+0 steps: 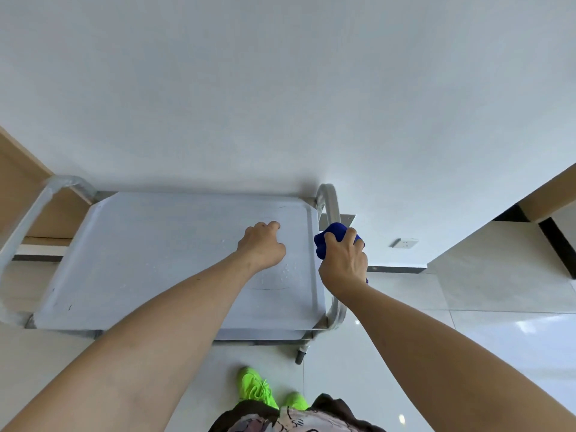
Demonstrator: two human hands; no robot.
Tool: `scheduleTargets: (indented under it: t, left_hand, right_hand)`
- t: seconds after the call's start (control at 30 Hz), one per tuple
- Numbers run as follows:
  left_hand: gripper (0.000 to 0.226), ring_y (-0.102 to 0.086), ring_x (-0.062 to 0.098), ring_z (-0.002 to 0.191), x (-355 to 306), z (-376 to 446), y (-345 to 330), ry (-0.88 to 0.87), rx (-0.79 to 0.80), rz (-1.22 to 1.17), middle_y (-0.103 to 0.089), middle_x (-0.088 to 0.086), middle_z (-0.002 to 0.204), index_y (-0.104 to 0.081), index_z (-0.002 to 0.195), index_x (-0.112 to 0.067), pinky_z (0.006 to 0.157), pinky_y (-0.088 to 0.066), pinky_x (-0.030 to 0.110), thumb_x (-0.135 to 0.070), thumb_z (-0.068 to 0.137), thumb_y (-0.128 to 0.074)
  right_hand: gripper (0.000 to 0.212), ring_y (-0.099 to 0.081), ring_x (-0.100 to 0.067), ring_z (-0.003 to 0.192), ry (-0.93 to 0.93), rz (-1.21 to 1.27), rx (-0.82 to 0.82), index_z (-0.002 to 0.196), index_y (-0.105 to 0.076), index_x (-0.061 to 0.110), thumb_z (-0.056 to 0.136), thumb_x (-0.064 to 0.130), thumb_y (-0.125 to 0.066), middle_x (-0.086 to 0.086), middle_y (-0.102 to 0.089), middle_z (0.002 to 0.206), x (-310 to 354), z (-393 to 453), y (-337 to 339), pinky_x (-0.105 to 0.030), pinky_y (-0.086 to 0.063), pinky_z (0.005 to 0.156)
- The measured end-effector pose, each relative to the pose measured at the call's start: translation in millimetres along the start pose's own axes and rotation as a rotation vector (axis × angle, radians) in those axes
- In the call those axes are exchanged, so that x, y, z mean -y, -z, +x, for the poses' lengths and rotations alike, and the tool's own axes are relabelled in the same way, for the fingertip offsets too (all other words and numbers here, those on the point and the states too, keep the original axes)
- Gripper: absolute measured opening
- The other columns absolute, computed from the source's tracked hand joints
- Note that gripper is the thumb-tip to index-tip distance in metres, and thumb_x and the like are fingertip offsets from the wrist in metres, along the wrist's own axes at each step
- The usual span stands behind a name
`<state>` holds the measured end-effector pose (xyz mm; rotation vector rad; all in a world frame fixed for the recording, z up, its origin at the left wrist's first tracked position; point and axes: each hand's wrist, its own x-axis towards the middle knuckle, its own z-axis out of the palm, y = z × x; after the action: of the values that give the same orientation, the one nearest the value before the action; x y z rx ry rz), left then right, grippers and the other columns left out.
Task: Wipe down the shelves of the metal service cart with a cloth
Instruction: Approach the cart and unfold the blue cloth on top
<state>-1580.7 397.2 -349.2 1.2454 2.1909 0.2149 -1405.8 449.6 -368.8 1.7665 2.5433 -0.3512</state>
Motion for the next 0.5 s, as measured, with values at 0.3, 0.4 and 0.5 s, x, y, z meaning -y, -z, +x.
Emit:
scheduleTargets:
  t: [0.3, 0.4, 0.5]
  left_hand:
    - [0.057, -0.040, 0.030, 0.132, -25, -51, -32, 0.003, -0.005, 0.005, -0.042, 0.009, 0.146, -0.036, 0.147, -0.021, 0.101, -0.044, 0.043, -0.035, 0.094, -0.050]
    - [0.057, -0.043, 0.031, 0.132, -27, -65, -38, 0.023, -0.005, -0.042, -0.043, 0.009, 0.148, -0.037, 0.147, -0.019, 0.103, -0.043, 0.043, -0.045, 0.097, -0.045]
    - [0.058, -0.045, 0.030, 0.132, -27, -72, -38, 0.017, -0.011, -0.066, -0.043, 0.010, 0.149, -0.037, 0.148, -0.018, 0.103, -0.042, 0.040, -0.048, 0.099, -0.039]
  right_hand:
    - [0.050, -0.044, -0.030, 0.107, 0.073, 0.198, -0.051, 0.128, -0.050, 0.022, 0.083, 0.003, -0.059, -0.012, -0.032, 0.136, -22, -43, 4, -0.035, -0.042, 0.073]
    - [0.054, -0.044, -0.032, 0.112, 0.102, 0.249, -0.076, 0.133, -0.049, 0.023, 0.084, 0.003, -0.059, -0.013, -0.031, 0.140, -25, -56, 2, -0.034, -0.039, 0.074]
    - [0.057, -0.046, -0.034, 0.113, 0.113, 0.289, -0.106, 0.137, -0.049, 0.023, 0.085, 0.002, -0.059, -0.014, -0.033, 0.140, -25, -68, 2, -0.034, -0.041, 0.076]
